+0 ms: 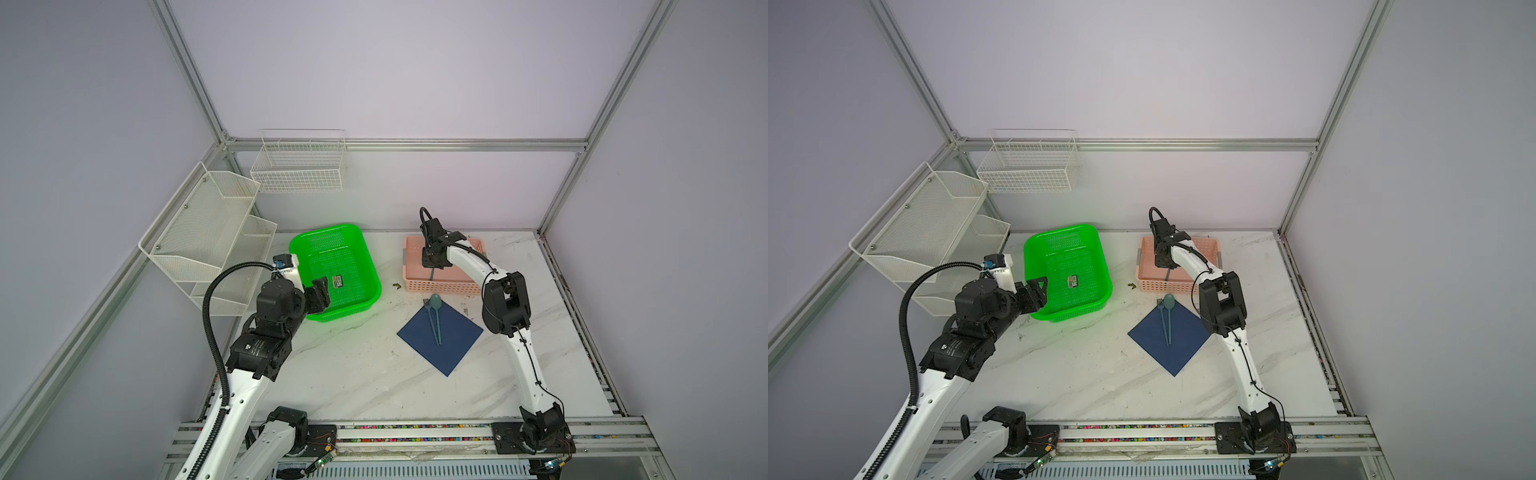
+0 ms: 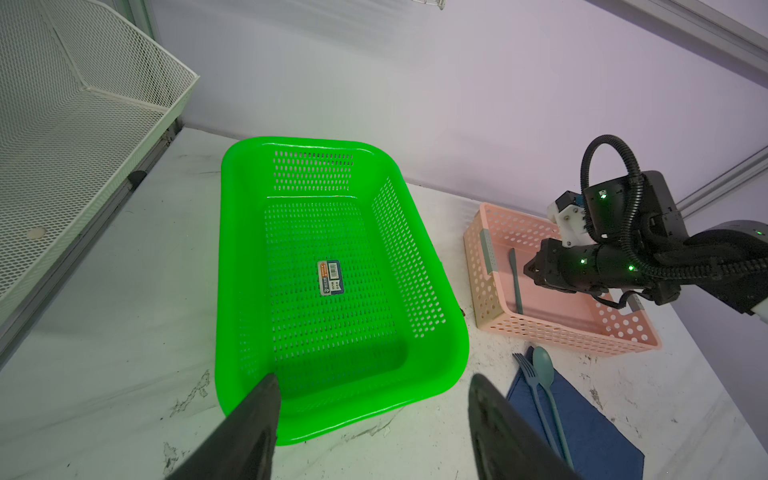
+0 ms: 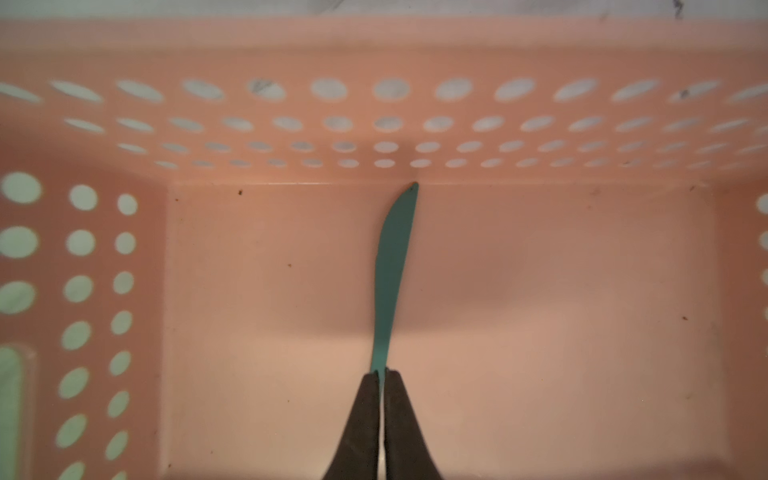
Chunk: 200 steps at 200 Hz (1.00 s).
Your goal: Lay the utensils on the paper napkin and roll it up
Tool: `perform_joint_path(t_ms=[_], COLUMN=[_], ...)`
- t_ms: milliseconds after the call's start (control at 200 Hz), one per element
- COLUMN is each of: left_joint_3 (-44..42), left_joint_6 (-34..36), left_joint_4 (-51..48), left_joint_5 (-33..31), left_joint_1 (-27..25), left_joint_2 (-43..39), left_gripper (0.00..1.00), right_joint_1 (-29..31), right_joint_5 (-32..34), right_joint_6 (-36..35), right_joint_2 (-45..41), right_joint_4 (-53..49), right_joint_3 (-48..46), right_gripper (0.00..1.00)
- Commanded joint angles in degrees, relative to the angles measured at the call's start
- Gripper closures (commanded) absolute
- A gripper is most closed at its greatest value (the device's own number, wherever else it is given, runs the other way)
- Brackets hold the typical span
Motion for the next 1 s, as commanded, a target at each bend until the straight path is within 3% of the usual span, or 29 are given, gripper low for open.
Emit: perform_joint_path(t_ms=[0,85,215,995], left_joint_3=[-0.50,-0.41,-0.46,-1.89], left_joint_6=[1.20,1.12,1.12,1.38], left_joint_4=[0.77,0.77,0.87,0.89], left_joint_5=[-0.22,-0.13,-0.11,-0.53], left_joint_1=[-0.20,-0.27,-0.20,-0.20], left_joint_2=[-0.25,-0.23,-0.06,-1.69], left_gripper=[0.30,0.30,0.30,0.30], right_joint_1=[-0.21,-0.21,-0.34,-1.73], right_joint_5=[1.39,1.52,0.46,-6.37], right_joint_6=[-0.73,-0.66,-0.60,1.53], right_joint_2=[-4.16,-4.62,-3.64,5.85], right_joint_4=[-2.31,-2.44,-2.51,-9.14], right_joint_3=[2.10,1.95,1.49,4.87], right_gripper=[0.89,0.88,0.74,0.66])
